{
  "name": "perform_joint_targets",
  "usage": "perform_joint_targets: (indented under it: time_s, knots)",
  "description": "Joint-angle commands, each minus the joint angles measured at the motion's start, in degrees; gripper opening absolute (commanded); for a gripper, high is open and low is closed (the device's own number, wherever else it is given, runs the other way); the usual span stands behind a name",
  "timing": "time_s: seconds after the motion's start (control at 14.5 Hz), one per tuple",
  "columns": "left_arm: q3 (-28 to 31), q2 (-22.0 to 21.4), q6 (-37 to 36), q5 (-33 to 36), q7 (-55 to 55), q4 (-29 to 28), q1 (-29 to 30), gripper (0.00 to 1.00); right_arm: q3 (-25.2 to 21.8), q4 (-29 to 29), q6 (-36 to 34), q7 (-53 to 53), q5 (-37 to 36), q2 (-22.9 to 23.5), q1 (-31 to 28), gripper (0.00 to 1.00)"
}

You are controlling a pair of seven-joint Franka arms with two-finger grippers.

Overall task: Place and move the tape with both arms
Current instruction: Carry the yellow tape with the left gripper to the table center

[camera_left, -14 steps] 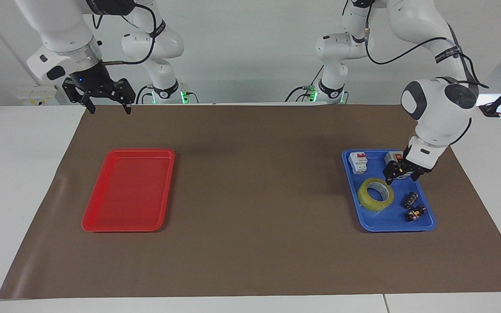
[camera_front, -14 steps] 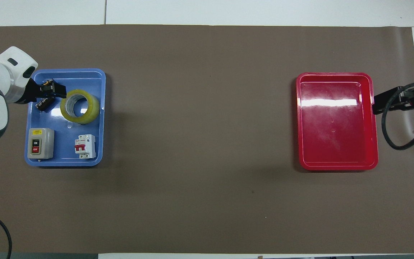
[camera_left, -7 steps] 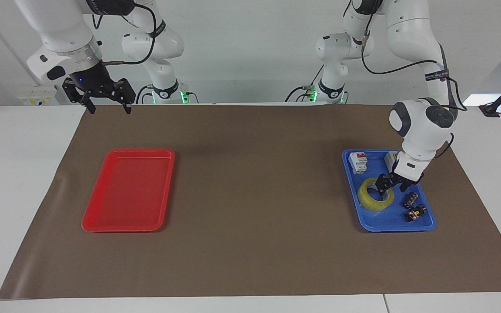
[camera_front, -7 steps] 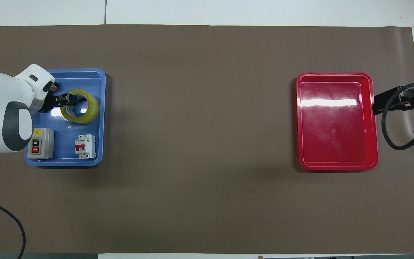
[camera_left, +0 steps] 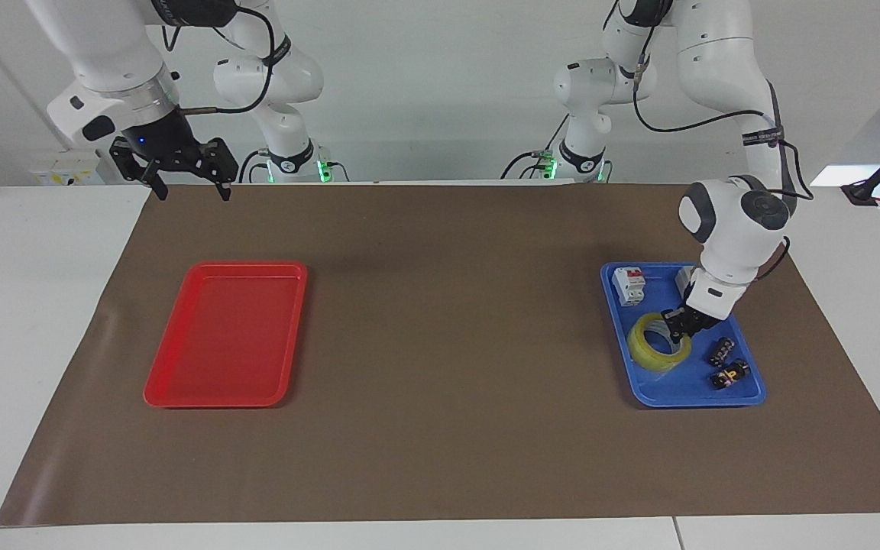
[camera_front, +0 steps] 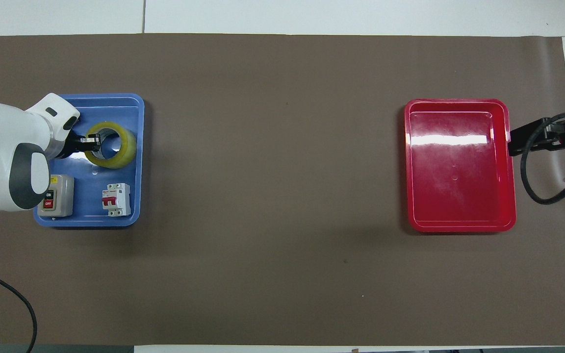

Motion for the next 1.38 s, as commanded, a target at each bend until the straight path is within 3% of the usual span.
perform_joint_targets:
  time_s: [0.0,0.41,0.83,0.97,1.31]
  knots:
    - [0.00,-0.79,0.83,1.45,-0.42,-1.14,0.31,0.00,0.46,-0.32,-0.50,-1.33,0.17,-0.23,-0.51,1.00]
    - [0.09,-1.31,-3.64,1.45,-0.33,1.84,0.31,0.00,0.37,-0.32,-0.50,-1.33,0.17,-0.23,-0.51,1.00]
    - [-0.17,-2.81,-24.63,1.45,-0.60,15.97,-1.70,0.00,0.37,-0.32,-0.50,-1.33,0.26,-0.23,-0.51,1.00]
    - [-0.18,-2.72,-27.56,1.54,-4.52,18.54,-6.52,0.00,0.46,-0.32,-0.50,-1.33,0.17,-0.23,-0.51,1.00]
    - [-0.18,-2.37,-22.83,4.70,-24.64,17.06,-20.57,0.00,0.46,-0.23,-0.50,-1.33,0.26,-0.32,-0.51,1.00]
